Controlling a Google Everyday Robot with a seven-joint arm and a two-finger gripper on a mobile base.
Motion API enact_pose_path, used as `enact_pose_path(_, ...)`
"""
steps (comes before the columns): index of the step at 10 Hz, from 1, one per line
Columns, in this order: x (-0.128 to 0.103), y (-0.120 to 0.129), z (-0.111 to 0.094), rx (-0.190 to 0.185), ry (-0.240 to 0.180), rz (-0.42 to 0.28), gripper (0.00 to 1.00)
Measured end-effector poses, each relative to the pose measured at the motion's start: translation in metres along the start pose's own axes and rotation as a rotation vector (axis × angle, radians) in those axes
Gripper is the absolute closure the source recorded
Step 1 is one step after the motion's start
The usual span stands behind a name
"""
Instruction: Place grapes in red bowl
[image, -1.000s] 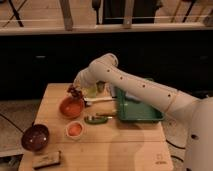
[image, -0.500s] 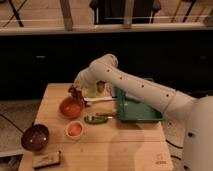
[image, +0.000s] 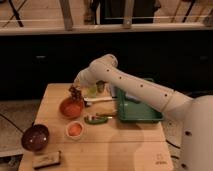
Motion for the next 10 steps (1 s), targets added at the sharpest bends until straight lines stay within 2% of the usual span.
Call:
enact_pose_path(1, -0.0005, 0.0000, -0.0005, 0.002, 0.002, 0.000, 0.87)
enact_pose_path(2, 0.0002, 0.0007, -0.0018, 0.004, 0.005, 0.004, 0.75)
enact_pose_path(5, -0.0003, 0.0013, -0.0021, 0.005, 0.004, 0.008, 0.47)
enact_pose_path(6, -0.0013, 0.0008, -0.0022, 0.006, 0.002, 0.008, 0.32)
enact_pose_path(8, -0.0012, 0.0016, -0.0025, 0.007, 0.000, 0.011, 0.21)
enact_pose_path(10, -0.0015, 0.0023, -0.0028, 0.009, -0.004, 0.013, 0.20)
